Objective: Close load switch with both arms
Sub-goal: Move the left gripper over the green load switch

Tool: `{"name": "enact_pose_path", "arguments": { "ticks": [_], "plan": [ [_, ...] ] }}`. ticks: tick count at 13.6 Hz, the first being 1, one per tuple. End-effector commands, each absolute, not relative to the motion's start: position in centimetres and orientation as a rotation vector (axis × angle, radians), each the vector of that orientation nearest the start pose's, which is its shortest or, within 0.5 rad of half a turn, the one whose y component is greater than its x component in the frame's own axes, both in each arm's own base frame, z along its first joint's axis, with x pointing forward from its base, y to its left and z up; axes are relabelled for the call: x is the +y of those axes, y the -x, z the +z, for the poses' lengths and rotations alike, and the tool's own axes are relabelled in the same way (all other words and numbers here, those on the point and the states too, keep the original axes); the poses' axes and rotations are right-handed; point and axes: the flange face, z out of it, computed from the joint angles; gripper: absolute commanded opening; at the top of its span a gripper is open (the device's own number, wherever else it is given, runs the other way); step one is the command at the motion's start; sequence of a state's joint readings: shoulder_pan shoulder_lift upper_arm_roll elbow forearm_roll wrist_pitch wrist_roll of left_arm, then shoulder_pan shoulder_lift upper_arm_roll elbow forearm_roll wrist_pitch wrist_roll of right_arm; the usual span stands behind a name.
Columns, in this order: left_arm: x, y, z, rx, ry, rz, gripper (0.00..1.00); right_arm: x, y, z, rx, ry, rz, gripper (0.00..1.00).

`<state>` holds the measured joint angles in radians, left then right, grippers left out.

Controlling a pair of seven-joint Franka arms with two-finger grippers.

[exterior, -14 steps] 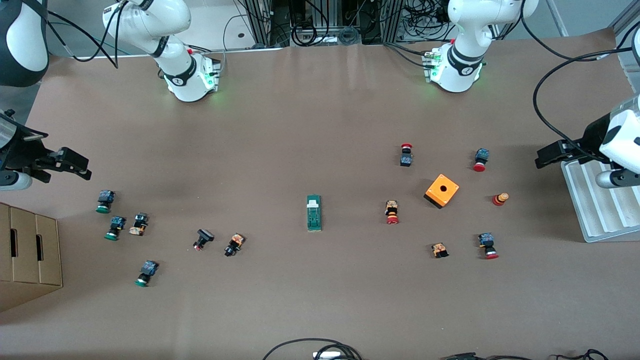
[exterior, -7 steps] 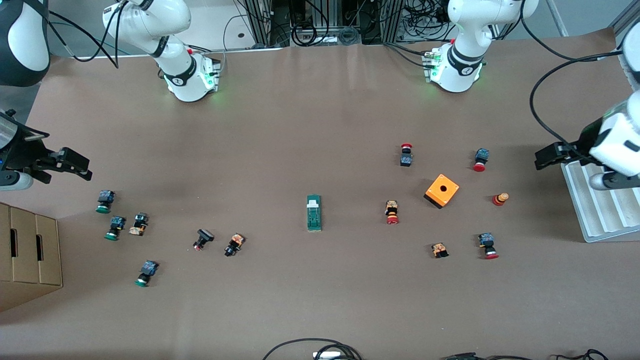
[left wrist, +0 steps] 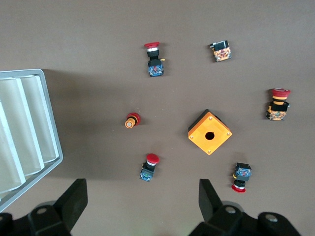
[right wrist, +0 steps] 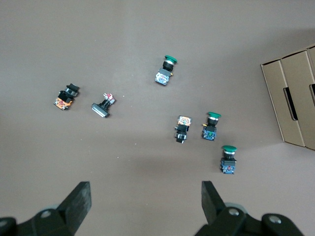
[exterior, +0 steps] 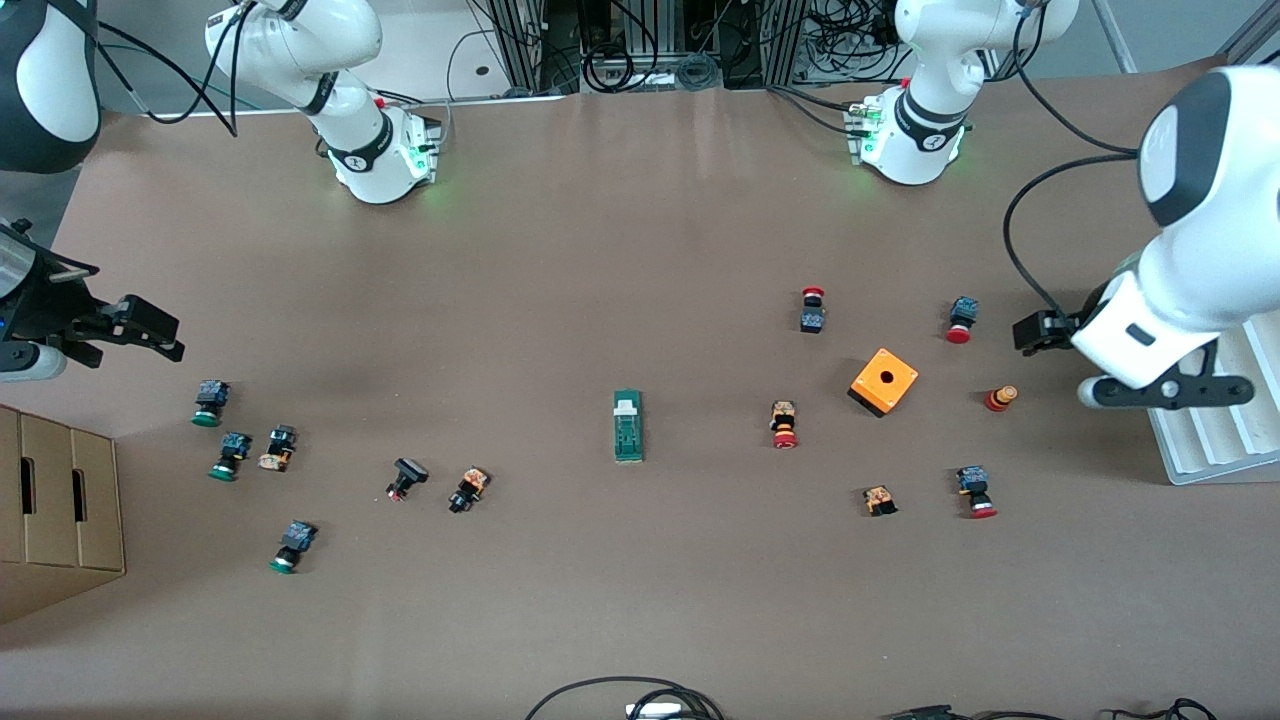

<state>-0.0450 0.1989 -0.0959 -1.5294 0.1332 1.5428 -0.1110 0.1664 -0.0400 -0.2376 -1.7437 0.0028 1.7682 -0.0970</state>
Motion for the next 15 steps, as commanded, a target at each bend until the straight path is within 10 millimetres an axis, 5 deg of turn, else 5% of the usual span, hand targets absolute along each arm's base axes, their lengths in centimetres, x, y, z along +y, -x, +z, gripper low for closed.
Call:
{"name": "enact_pose_path", "arguments": {
  "ticks": [1,5,9,12,15],
  "plan": [
    [-6.9,-60.3,51.8,0.093,2.983,0.287,1.0,-4.2,-55.5,58.8,-0.053,3.137,-0.126,1.0],
    [-9.6,-61.2,52.0,0.157,3.0,0.2,1.0,-4.2,-55.5,58.8,-0.053,3.137,-0.126,1.0],
    [-18.0,-59.6,50.0,0.337,2.952,0.209,1.0,-4.2,-55.5,58.8,-0.053,3.137,-0.126,1.0],
    [-23.1,-58.5,49.2,0.254,2.957,0.157,1.0,-4.2,-55.5,58.8,-0.053,3.137,-0.126,1.0],
    [-26.7,-57.0,46.8,0.275,2.865,0.082,1.0,-4.2,-55.5,58.7,-0.053,3.137,-0.124,1.0]
  ]
}}
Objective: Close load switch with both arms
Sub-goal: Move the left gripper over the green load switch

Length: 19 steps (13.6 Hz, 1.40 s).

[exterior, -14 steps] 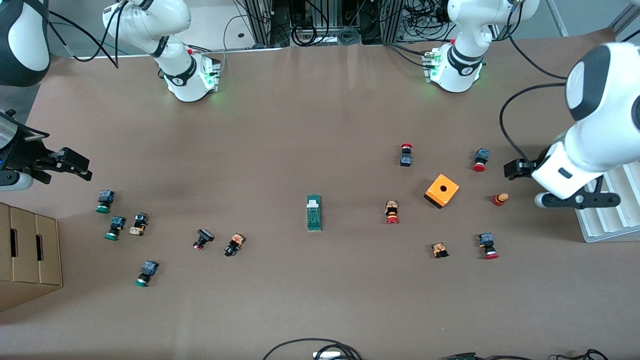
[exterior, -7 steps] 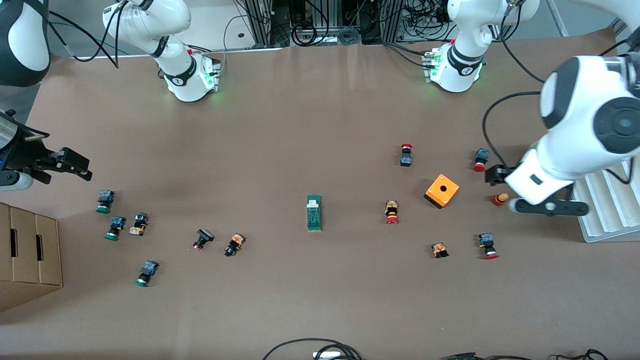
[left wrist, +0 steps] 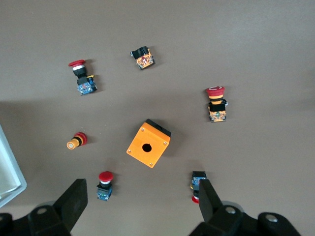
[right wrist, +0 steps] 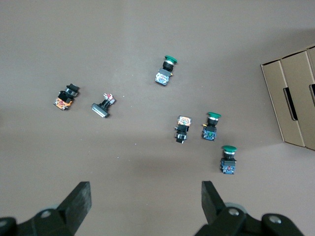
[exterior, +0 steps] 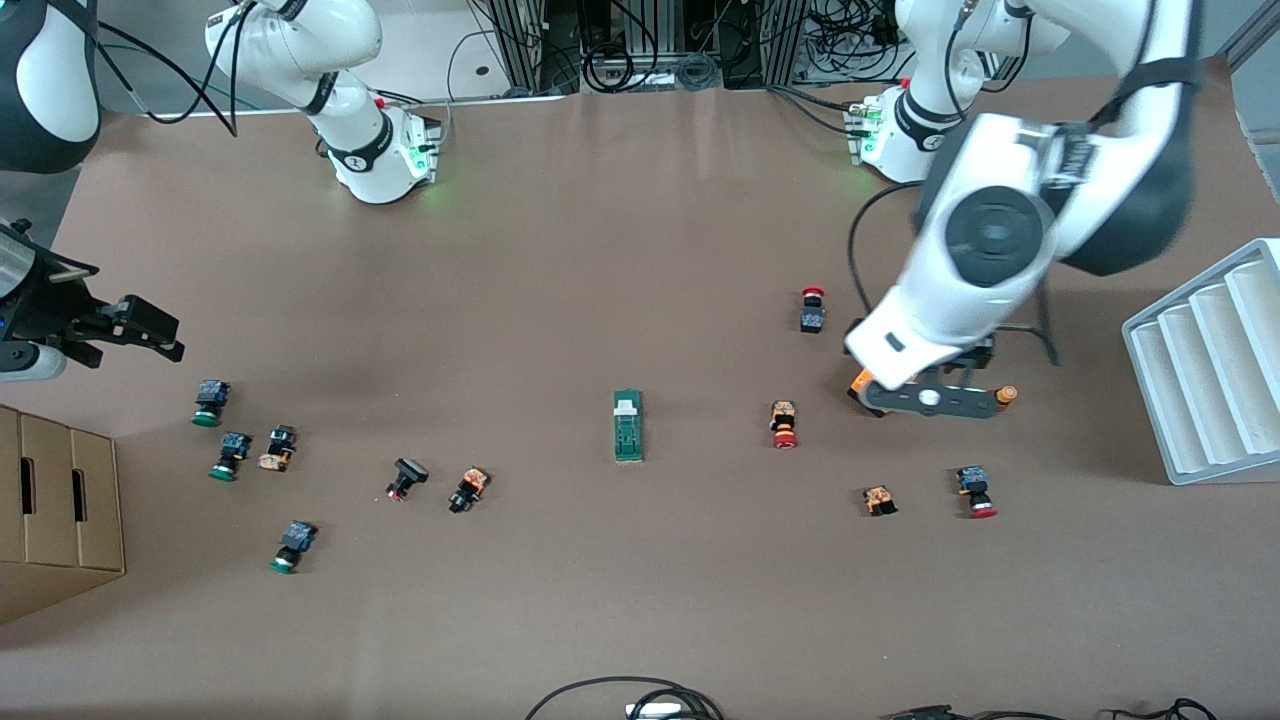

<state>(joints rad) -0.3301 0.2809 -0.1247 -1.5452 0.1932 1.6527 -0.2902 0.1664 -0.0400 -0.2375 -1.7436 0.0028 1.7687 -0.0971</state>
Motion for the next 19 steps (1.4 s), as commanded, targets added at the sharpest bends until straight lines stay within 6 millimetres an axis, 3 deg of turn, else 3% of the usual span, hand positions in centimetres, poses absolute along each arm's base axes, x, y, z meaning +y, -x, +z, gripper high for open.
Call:
{"name": "enact_pose_path", "arguments": {
  "ticks": [1,4,7,10,13,16,19],
  "plan": [
    [-28.0,-56.5,46.3,0.246,2.859,0.071,1.0,-4.3,-55.5,58.8,-0.051,3.137,-0.126,1.0],
    [-32.3,-54.7,45.2,0.203,2.848,0.02,1.0,-4.2,-55.5,58.8,-0.055,3.137,-0.126,1.0],
    [-37.5,-51.8,43.8,0.186,2.767,-0.108,1.0,-4.3,-55.5,58.7,-0.053,3.137,-0.124,1.0],
    [-41.8,-49.3,43.0,0.17,2.807,-0.259,1.0,-4.3,-55.5,58.8,-0.053,3.137,-0.126,1.0],
    [-44.4,-48.3,42.3,0.09,2.85,-0.436,1.0,-4.3,-55.5,58.8,-0.053,3.137,-0.126,1.0],
    [-45.7,-47.5,40.9,0.085,2.857,-0.559,1.0,-4.3,-55.5,58.8,-0.053,3.137,-0.126,1.0],
    [-47.9,-46.4,38.2,0.036,2.89,-0.686,1.0,-4.3,-55.5,58.8,-0.051,3.137,-0.126,1.0]
  ]
}}
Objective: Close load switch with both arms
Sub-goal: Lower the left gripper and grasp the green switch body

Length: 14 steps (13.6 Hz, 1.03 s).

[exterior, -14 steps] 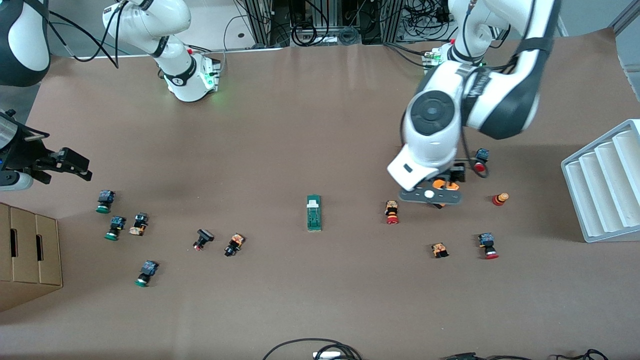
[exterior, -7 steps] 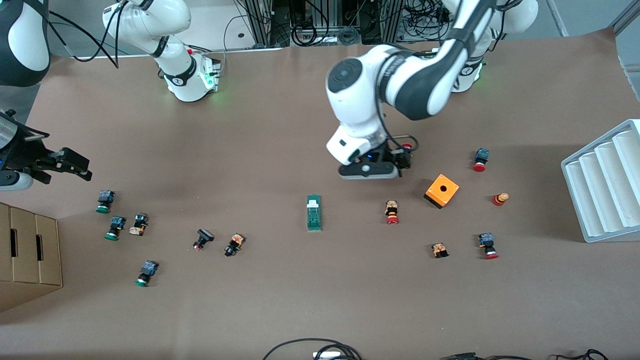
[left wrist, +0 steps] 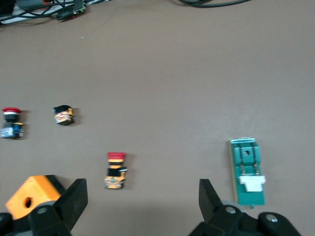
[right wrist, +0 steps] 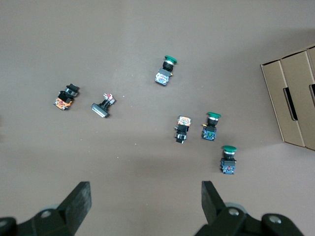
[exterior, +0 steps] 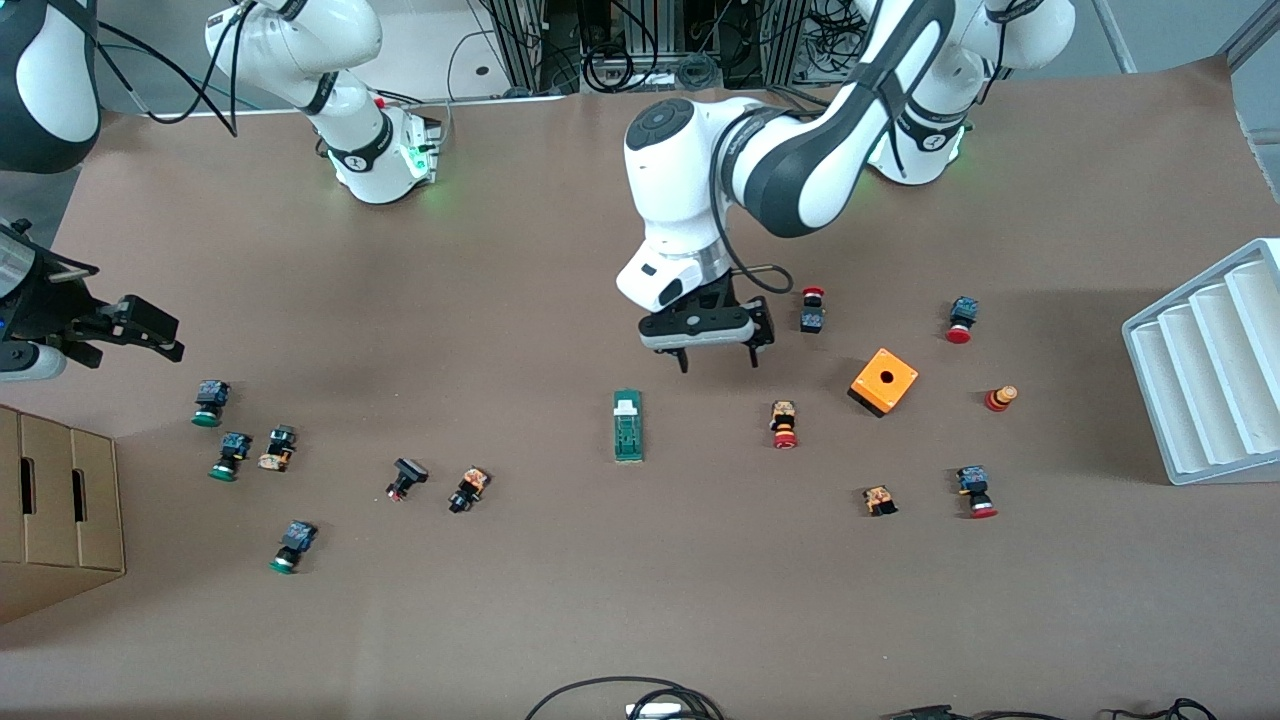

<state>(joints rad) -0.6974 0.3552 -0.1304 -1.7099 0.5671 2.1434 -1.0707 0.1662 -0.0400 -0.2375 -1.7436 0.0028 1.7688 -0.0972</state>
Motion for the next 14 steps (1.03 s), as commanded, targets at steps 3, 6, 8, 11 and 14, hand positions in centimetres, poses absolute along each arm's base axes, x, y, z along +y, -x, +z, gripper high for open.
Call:
{"name": "enact_pose_path", "arguments": {
  "ticks": [3,6,8,11,14],
  "plan": [
    [-50.1,-45.2,35.3,-0.06,2.85,-0.856,1.0,-4.3,-55.5,58.8,-0.053,3.137,-0.126,1.0],
    [-51.7,-44.3,33.7,-0.162,2.845,-1.017,1.0,-4.4,-55.5,58.8,-0.051,3.137,-0.129,1.0],
    [-53.2,-43.0,32.4,-0.188,2.832,-1.141,1.0,-4.3,-55.5,58.8,-0.051,3.139,-0.129,1.0],
    [-53.8,-42.3,29.9,-0.317,2.811,-1.314,1.0,-4.1,-55.6,58.7,-0.056,3.139,-0.124,1.0],
    [-55.0,-40.9,27.2,-0.325,2.801,-1.424,1.0,-4.1,-55.6,58.7,-0.056,3.139,-0.124,1.0]
  ]
}}
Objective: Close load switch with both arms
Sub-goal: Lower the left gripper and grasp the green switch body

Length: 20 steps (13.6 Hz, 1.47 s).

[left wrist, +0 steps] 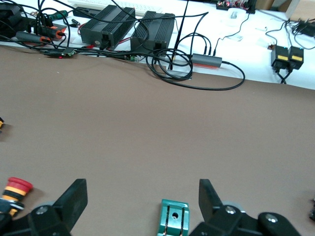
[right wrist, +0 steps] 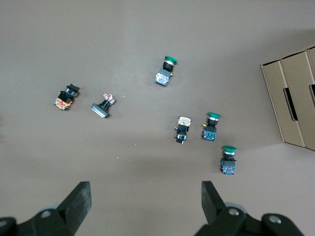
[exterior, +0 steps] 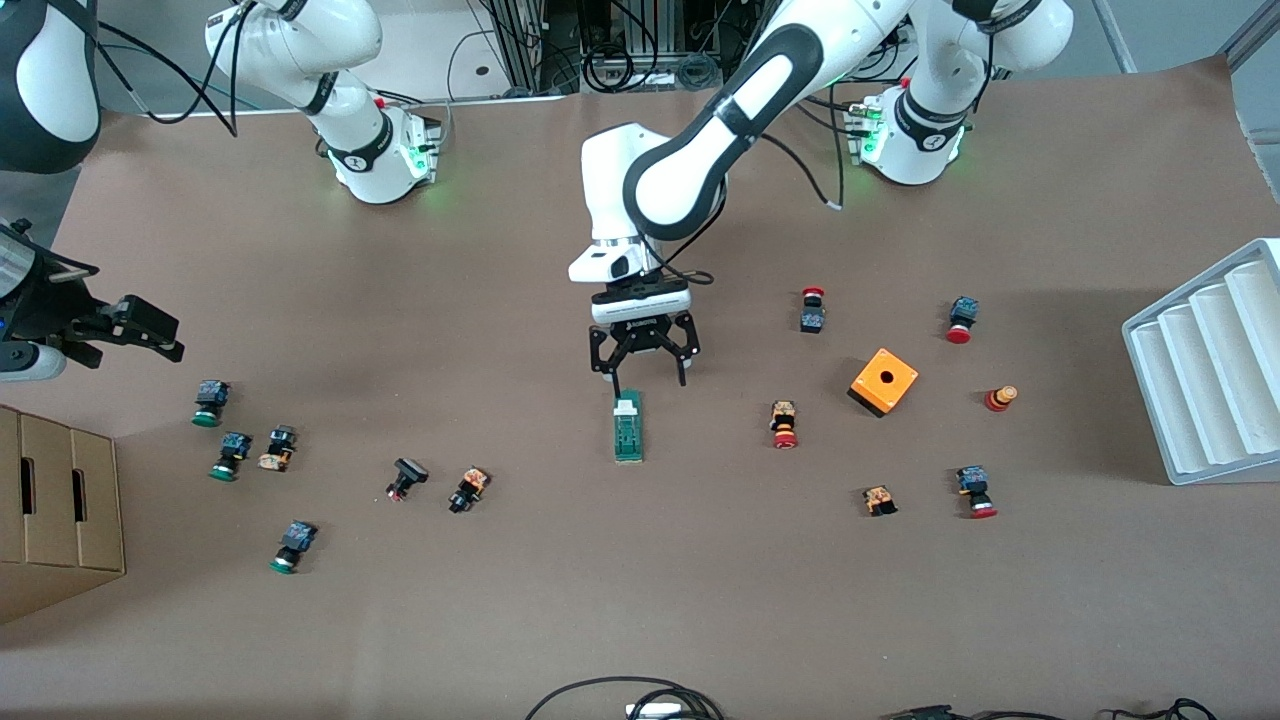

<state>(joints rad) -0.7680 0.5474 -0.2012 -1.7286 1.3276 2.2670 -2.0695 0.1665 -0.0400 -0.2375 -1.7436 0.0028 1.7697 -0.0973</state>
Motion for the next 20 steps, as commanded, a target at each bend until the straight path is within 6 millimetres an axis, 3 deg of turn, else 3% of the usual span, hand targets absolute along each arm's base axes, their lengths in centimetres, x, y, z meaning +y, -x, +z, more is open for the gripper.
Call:
{"name": "enact_pose_path", "arguments": {
  "ticks": [1,3,10,12,15,20],
  "plan": [
    [-55.0,-40.8,26.5,-0.306,2.786,-1.454,1.0,-4.1,-55.6,58.6,-0.056,3.139,-0.122,1.0],
    [-55.0,-40.6,24.4,-0.287,2.693,-1.493,1.0,-4.2,-55.6,58.5,-0.052,3.141,-0.117,1.0],
    [-57.4,-38.3,20.7,-0.286,2.642,-1.655,1.0,-4.2,-55.6,58.6,-0.039,3.139,-0.122,1.0],
    [-57.7,-37.7,20.4,-0.287,2.643,-1.684,1.0,-4.1,-55.6,58.3,-0.054,3.141,-0.105,1.0],
    [-57.4,-37.5,17.6,-0.234,2.592,-1.709,1.0,-4.1,-55.8,58.0,-0.047,3.143,-0.098,1.0],
    [-58.0,-36.5,15.6,-0.233,2.591,-1.754,1.0,-3.7,-56.0,57.4,-0.066,3.144,-0.074,1.0]
  ]
}}
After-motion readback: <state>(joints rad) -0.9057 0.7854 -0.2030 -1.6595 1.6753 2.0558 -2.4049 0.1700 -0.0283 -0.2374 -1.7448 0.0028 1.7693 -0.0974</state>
